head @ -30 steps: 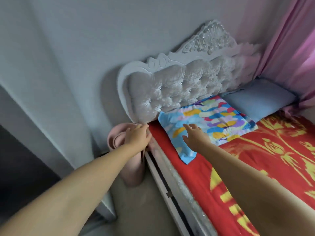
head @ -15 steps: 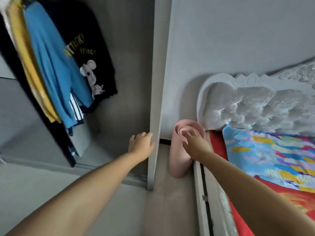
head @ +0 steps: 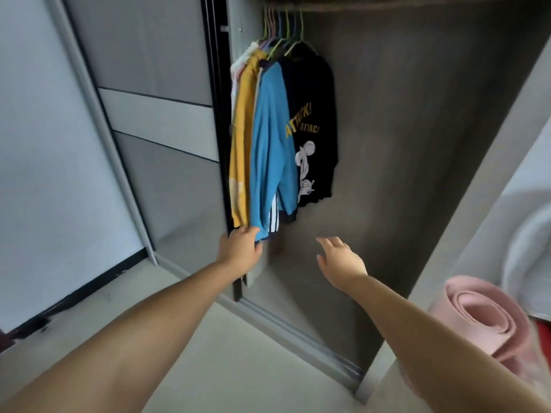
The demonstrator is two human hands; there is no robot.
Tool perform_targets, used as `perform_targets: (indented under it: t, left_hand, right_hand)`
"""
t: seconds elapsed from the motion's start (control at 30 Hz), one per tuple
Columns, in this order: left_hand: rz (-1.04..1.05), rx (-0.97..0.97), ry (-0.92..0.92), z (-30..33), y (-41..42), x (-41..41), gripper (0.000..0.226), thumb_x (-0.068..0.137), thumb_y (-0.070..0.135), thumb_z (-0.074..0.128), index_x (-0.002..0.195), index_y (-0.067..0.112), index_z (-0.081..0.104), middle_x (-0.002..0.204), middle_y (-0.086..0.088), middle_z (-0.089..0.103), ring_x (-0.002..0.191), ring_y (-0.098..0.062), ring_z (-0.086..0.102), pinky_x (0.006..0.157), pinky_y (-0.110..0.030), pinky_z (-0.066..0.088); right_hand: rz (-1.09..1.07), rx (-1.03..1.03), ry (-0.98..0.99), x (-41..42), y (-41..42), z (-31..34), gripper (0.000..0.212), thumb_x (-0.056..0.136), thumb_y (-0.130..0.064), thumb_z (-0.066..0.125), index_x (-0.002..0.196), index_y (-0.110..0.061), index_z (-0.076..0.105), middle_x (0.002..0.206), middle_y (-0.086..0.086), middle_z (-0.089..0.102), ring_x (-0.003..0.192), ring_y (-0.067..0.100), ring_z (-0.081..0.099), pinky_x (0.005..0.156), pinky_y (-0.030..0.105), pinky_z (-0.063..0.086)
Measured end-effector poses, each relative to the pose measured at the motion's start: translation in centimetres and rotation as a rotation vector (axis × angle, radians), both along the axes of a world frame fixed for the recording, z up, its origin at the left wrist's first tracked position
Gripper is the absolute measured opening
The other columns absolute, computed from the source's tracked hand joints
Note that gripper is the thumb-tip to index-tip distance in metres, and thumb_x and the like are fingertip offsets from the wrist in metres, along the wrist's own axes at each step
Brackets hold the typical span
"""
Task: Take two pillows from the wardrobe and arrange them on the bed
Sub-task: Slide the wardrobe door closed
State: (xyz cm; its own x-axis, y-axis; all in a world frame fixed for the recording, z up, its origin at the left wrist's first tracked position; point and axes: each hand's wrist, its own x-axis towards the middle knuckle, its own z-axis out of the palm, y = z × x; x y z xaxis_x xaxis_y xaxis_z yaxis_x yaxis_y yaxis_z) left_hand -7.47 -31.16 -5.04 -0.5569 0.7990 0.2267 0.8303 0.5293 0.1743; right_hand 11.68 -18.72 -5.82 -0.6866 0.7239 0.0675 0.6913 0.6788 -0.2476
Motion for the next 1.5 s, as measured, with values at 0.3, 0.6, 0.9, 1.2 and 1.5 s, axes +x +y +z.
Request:
perform_targets:
  t: [0.3,0.6,0.9,1.2,1.5]
  left_hand:
    - [0.065,0.015,0.023,4.0,2.1,-17.9,0.042,0.095,0.03,0.047,0.135,0.019,0.047,0.128,-0.009,0.058,0.12,-0.028,0.053,0.1,-0.04,0.038]
    - [0.06,0.107,-0.018,6.5,12.7,-29.0,0.045,0.095,0.022,0.047,0.139,0.017,0.042,0.133,-0.01,0.052,0.123,-0.028,0.049,0.099,-0.039,0.04]
    - [-0.03,0.234,0.178,10.3,20.3,-41.0,0.077,0.091,0.009,0.051,0.154,0.016,0.007,0.162,-0.013,0.003,0.15,-0.026,0.003,0.121,-0.042,0.017]
    - [-0.33,0.378,0.354,9.6,24.4,-46.9,0.094,0.074,-0.011,0.054,0.153,0.019,0.012,0.162,-0.012,-0.005,0.149,-0.029,-0.006,0.117,-0.057,0.004]
    - [-0.448,0.507,0.32,8.9,25.7,-45.3,0.089,0.073,-0.012,0.054,0.152,0.013,0.022,0.16,-0.02,0.008,0.148,-0.037,0.006,0.11,-0.068,0.005]
  right_hand:
    - [0.151,0.014,0.051,-19.4,0.5,2.1,0.048,0.099,-0.027,0.038,0.146,-0.021,0.031,0.145,0.003,0.039,0.129,0.026,0.043,0.095,0.04,0.044]
    - [0.252,0.057,0.095,-34.1,10.2,4.9,0.049,0.099,-0.027,0.039,0.147,-0.02,0.03,0.148,0.004,0.037,0.127,0.027,0.045,0.085,0.043,0.053]
    - [0.098,-0.181,0.335,-49.5,15.8,6.9,0.083,0.093,-0.041,0.052,0.153,-0.017,0.001,0.157,0.01,0.019,0.135,0.027,0.042,0.1,0.04,0.048]
    - [-0.172,-0.161,0.555,-55.3,17.1,6.4,0.073,0.096,-0.028,0.049,0.152,-0.007,0.006,0.153,0.017,0.031,0.129,0.031,0.048,0.099,0.038,0.047]
    - [-0.277,-0.125,0.545,-53.8,16.5,6.2,0.044,0.097,-0.024,0.048,0.133,-0.002,0.036,0.103,0.016,0.065,0.088,0.031,0.064,0.068,0.039,0.051]
